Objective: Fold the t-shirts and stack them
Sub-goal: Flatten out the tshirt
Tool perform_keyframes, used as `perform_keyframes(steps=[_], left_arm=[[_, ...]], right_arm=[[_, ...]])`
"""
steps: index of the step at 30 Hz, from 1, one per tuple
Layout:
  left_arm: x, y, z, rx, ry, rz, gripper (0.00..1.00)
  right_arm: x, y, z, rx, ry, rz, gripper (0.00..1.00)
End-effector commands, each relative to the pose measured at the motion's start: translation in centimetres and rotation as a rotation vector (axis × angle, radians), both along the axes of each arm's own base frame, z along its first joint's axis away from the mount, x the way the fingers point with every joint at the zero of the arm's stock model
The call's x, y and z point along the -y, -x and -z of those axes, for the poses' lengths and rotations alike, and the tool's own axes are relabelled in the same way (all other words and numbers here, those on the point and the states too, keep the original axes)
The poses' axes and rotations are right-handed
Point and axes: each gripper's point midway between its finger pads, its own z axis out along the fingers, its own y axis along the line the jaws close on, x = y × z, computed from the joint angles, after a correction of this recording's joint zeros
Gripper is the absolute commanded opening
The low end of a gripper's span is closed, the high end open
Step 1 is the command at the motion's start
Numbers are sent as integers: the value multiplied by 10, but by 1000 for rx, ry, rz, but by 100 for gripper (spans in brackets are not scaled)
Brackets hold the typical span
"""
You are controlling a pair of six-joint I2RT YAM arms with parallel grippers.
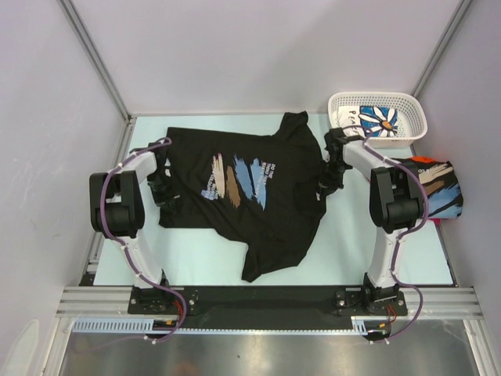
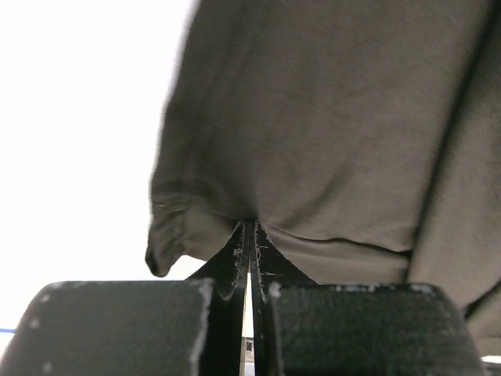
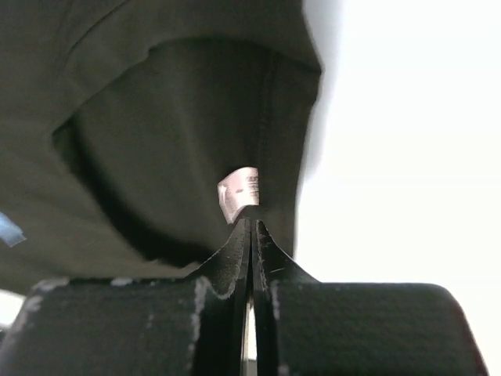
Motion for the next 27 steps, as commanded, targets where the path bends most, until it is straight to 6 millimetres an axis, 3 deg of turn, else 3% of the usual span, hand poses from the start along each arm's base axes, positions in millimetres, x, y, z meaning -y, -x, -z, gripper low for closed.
perform_keyframes(steps=[1,4,13,21,27], left_arm=[[-14,-7,-8,7,-79,10,0],[-15,-6,-6,-1,-85,12,0],[-17,-4,-2,-19,-94,30,0],[-25,-4,1,-59,-130,56,0],[-34,-7,-3,-82,-174,65,0]], right_arm=[[26,-10,-8,66,346,-103,0],[26,-12,-5,84,429,-144,0],[6,0,22,52,374,-165,0],[24,-6,48,30,603,-244,0],[40,-12,54,32,704,-269,0]])
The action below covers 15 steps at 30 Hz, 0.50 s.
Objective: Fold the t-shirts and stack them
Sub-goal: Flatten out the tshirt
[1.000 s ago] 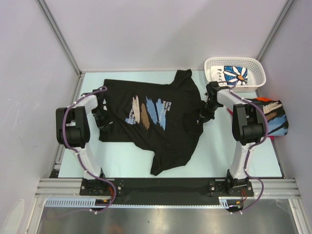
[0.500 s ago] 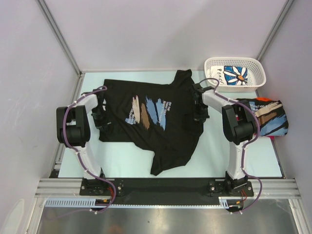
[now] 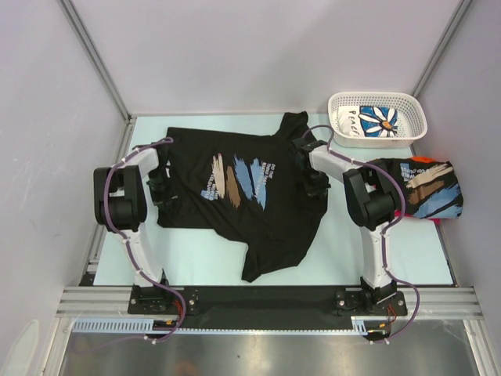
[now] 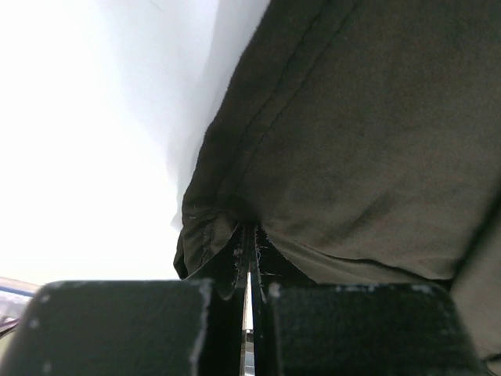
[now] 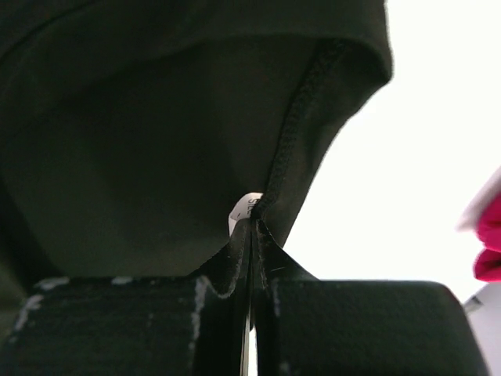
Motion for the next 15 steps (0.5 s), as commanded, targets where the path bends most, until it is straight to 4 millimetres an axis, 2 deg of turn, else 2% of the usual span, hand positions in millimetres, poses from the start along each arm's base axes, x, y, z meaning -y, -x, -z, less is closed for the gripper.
perform_keyframes(steps=[1,9,15], left_arm=[[-17,-9,-8,-1,-83,39,0],[-33,0,-10,-49,-124,37,0],[-41,26,-1,-105,-114,-4,0]], right_arm=[[36,-13,35,20,158,18,0],[55,-19,35,41,217,42,0],[65,-26,36,42,251,51,0]])
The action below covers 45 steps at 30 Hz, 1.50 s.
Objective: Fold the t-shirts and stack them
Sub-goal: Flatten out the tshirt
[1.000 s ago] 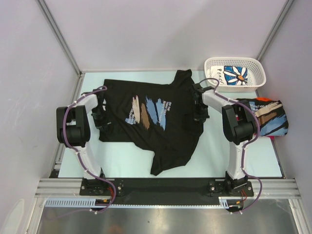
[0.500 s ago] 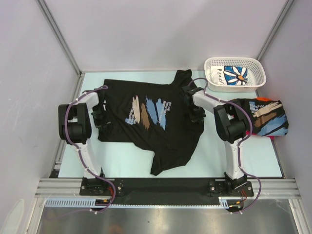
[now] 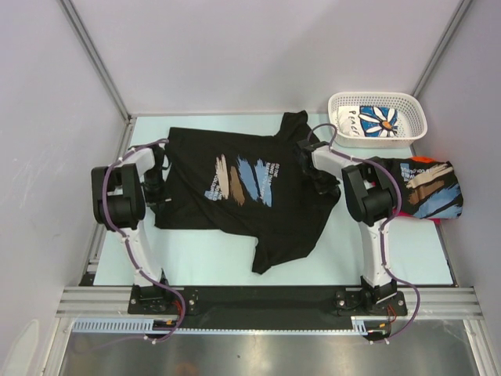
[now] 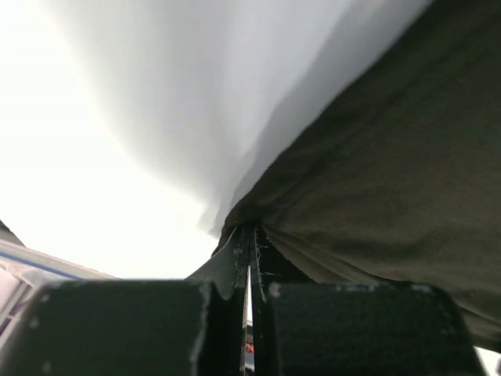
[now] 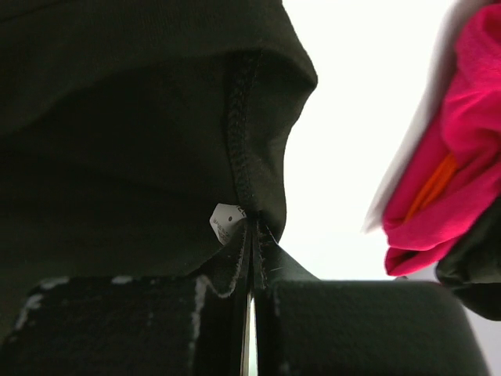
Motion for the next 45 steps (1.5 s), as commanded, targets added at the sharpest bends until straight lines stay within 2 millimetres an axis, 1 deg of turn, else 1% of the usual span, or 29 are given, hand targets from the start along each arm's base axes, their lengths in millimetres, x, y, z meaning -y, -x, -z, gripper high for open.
perform_keyframes(steps=[1,4,10,12,14,15,16,17,18,20,23,24,25,27,28,30,31,32,33,34,35,37,38,40,41,42,43,44,45], left_arm=[[-12,26,2,-64,-25,-10,0],[-13,37,5,-80,-29,-21,0],[-14,55,9,-112,-37,-33,0],[-17,56,4,-103,-58,-34,0],[-17,62,0,-91,-55,-44,0],[-17,64,-2,-85,-56,-47,0],[-17,71,-1,-90,-57,-49,0],[-19,72,-5,-72,-72,-55,0],[-20,73,-3,-63,-72,-60,0],[-21,81,-1,-90,-78,-71,0],[-18,83,0,-73,-60,-73,0],[-18,82,-3,-65,-56,-74,0],[-19,77,-9,-45,-63,-74,0],[-17,73,-16,-7,-49,-74,0],[-16,67,-27,52,-46,-72,0],[-14,59,-42,136,-34,-64,0],[-14,55,-57,209,-40,-65,0],[-10,49,-66,268,-20,-62,1],[-8,47,-74,313,-15,-64,3],[-5,44,-81,358,-2,-61,6],[-3,39,-98,456,6,-59,10],[8,38,-102,521,58,-51,13],[12,36,-106,555,71,-47,17],[26,41,-95,538,127,-29,17],[30,42,-91,532,135,-16,16],[36,43,-87,519,151,-7,14],[49,42,-86,517,188,30,11],[55,39,-86,526,202,51,7],[61,36,-84,514,218,59,5]], right_arm=[[15,-9,36,6,8,53,0],[19,-9,36,3,14,60,0],[16,-14,34,20,11,64,0],[17,-16,28,35,20,65,0],[19,-16,21,57,26,65,0],[20,-16,19,62,26,67,0],[20,-16,16,66,24,67,0],[20,-15,15,68,20,67,0],[20,-16,11,82,14,69,0],[19,-16,8,85,14,66,0],[18,-17,-7,111,2,67,0],[15,-18,-14,128,-6,66,0],[13,-21,-32,173,-27,67,0],[3,-25,-57,225,-83,56,0],[-3,-27,-86,293,-127,44,0],[-14,-26,-115,356,-197,27,0],[-23,-25,-129,386,-231,6,0],[-29,-20,-154,444,-286,-4,0],[-36,-17,-164,467,-326,-21,0],[-43,-9,-166,468,-358,-38,0],[-52,-1,-186,511,-435,-59,0],[-64,10,-189,510,-535,-83,0],[-69,22,-185,478,-587,-86,0],[-78,40,-170,400,-636,-92,0],[-83,52,-155,348,-643,-99,0],[-88,61,-151,319,-657,-117,0],[-91,69,-145,290,-663,-116,0],[-101,79,-141,269,-674,-137,0],[-102,88,-132,240,-682,-140,0]])
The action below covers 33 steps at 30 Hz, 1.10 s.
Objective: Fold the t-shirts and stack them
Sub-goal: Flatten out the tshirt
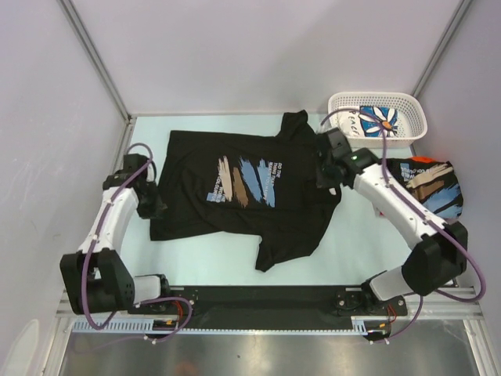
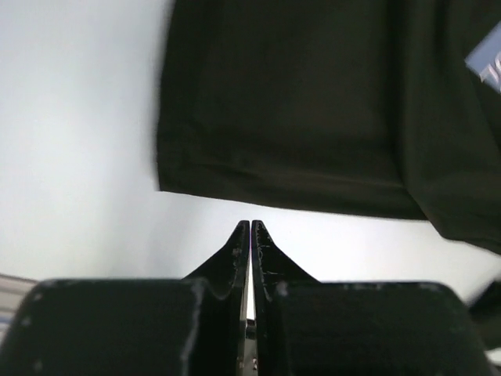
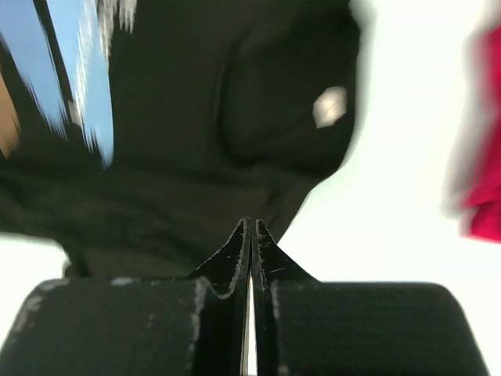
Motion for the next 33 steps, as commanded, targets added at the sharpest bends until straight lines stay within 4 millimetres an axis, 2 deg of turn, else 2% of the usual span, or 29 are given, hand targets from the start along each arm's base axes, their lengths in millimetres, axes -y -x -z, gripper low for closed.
perform_keyframes(steps=[1,3,7,12,16,17,22,26,33], left_arm=[[51,-9,11,-19,150,129,4],[64,-8,14,-54,158,170,0],[95,-8,19,-68,181,244,0],[118,-7,29,-114,179,320,0],[117,-4,38,-150,158,327,0],[115,-4,39,-154,147,325,0],[111,-6,39,-161,123,328,0],[109,-12,35,-155,106,323,0],[99,-31,19,-121,81,301,0]], right_arm=[[-33,52,53,-226,-67,-108,0],[-44,68,68,-282,-82,-127,0],[-63,93,93,-372,-71,-168,0],[-96,116,114,-459,-68,-249,0],[-109,124,129,-525,-33,-288,0],[-108,126,139,-555,-3,-285,0],[-108,131,153,-603,51,-300,0],[-105,133,161,-636,101,-303,0],[-93,158,177,-754,207,-318,0]])
